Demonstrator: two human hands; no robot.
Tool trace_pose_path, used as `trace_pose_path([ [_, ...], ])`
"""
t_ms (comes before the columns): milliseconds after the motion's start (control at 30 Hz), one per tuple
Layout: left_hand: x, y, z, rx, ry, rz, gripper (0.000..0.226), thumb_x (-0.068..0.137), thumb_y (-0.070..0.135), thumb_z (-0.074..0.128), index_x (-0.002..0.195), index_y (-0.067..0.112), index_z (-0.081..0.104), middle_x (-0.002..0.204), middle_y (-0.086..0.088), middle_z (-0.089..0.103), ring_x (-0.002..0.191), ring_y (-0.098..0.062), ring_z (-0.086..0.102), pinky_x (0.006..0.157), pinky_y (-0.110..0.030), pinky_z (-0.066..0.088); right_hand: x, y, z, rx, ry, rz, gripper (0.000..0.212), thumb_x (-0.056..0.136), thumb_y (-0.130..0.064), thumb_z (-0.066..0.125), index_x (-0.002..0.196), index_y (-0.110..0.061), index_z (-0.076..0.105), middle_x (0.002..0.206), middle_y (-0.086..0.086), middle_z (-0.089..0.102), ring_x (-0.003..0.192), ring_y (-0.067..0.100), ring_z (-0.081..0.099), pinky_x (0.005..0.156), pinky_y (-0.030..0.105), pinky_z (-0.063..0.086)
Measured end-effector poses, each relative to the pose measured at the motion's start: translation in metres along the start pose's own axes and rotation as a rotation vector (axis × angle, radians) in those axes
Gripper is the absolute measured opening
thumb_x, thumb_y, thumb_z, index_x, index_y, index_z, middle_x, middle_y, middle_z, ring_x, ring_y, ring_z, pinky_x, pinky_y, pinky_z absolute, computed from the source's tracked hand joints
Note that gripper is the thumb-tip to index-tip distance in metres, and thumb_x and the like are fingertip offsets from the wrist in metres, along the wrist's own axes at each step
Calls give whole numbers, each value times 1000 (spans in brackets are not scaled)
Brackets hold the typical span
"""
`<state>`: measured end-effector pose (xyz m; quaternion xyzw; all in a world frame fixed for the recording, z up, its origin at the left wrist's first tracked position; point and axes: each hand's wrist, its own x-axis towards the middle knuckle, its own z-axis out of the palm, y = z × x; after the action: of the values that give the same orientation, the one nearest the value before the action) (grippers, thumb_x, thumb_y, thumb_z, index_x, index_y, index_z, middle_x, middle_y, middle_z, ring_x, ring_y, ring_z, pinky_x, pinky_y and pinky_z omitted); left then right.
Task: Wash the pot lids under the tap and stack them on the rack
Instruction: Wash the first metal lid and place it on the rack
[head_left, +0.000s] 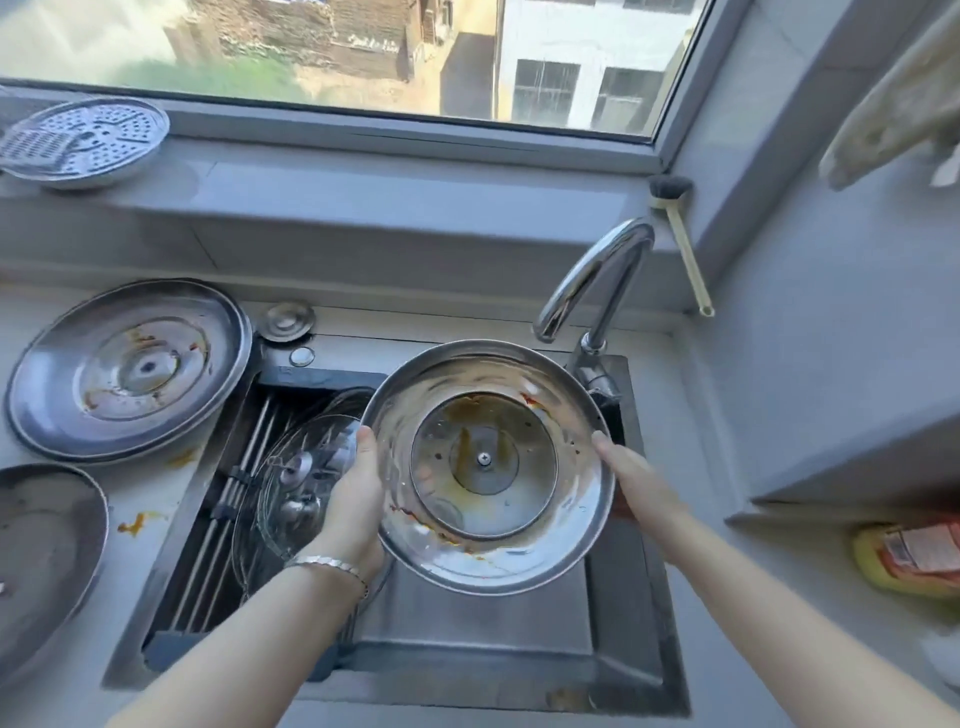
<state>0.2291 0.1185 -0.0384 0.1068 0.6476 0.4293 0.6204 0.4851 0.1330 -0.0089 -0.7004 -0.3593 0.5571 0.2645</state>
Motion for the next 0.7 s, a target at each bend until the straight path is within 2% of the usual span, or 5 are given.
trace_pose_path([
  [100, -9, 8, 12, 27, 63, 104, 82, 66, 82, 45, 112, 16, 64, 105, -14, 71, 97, -33, 67, 90, -54, 50, 40, -13, -7, -91, 116, 2, 57, 90, -52, 46, 106, 0, 61, 89, 13, 68, 77, 24, 62, 83, 41, 50],
  [300, -18, 23, 24, 73, 81, 138, 62, 88, 64, 38, 97, 11, 69, 89, -19, 73, 82, -33, 70, 82, -50, 55, 96, -38, -2, -90, 99, 235, 65, 84, -63, 46, 114, -6, 51, 81, 11, 59, 69, 21, 60, 56, 25, 49],
  [500, -21, 40, 28, 44, 93, 130, 54, 93, 57, 35, 76, 16, 66, 86, -19, 71, 85, -36, 66, 79, -46, 54, 114, -37, 13, -63, 131, 255, 25, 90, -29, 42, 106, -13, 51, 64, 7, 49, 45, 17, 45, 46, 19, 39],
  [600, -17, 41, 29, 51, 91, 129, 53, 93, 57, 36, 76, 16, 66, 64, -7, 72, 77, -31, 66, 71, -39, 55, 117, -32, 16, -33, 175, 253, 37, 92, -20, 35, 127, -16, 45, 65, 8, 45, 50, 19, 43, 51, 23, 39],
  [700, -11, 40, 29, 59, 97, 105, 52, 92, 57, 36, 85, 15, 67, 75, -10, 72, 76, -26, 68, 62, -33, 55, 119, -30, 18, -52, 239, 240, 45, 96, -20, 31, 139, -12, 36, 70, 9, 49, 55, 22, 47, 54, 26, 42],
])
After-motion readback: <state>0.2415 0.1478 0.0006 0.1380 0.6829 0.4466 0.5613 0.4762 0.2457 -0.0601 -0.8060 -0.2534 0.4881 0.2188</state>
